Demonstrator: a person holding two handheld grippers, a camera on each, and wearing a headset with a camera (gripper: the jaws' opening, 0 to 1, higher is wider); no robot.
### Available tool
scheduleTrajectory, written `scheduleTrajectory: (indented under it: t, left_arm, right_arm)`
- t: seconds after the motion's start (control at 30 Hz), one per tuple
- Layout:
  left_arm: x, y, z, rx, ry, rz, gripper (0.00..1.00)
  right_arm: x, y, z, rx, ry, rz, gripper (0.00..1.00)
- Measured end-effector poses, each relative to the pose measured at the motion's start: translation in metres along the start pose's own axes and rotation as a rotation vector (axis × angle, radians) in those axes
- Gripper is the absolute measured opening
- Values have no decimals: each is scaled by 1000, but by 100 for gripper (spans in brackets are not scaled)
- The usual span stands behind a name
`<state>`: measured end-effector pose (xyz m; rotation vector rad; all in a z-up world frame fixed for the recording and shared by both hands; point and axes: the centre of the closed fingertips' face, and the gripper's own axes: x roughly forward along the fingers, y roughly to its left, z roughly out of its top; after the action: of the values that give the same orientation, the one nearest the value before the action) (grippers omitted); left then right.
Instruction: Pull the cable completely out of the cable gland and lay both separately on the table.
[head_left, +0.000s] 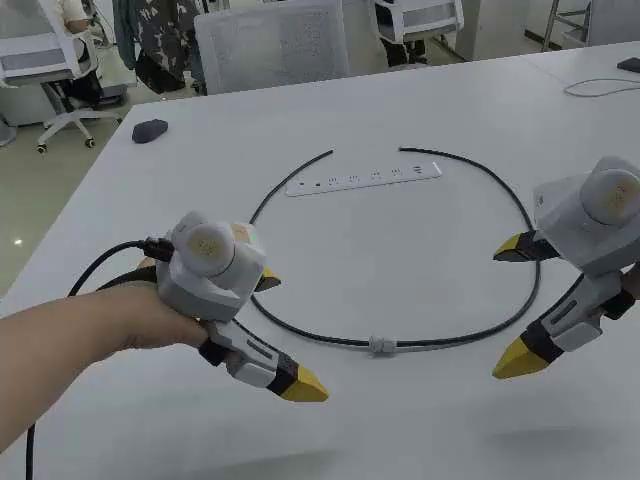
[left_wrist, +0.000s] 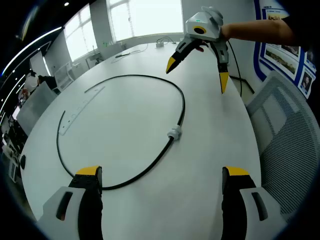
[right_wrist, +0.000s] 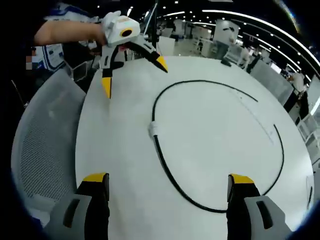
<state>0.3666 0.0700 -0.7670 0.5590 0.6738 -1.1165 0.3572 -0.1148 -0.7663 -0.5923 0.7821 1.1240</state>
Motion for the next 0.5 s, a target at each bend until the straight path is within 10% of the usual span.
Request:
scheduleTrajectory:
  t: [0.5]
  left_arm:
    - [0,-4,1,12,15,-17,100]
  right_arm:
    - [0,3,-6,-9,20,8,99]
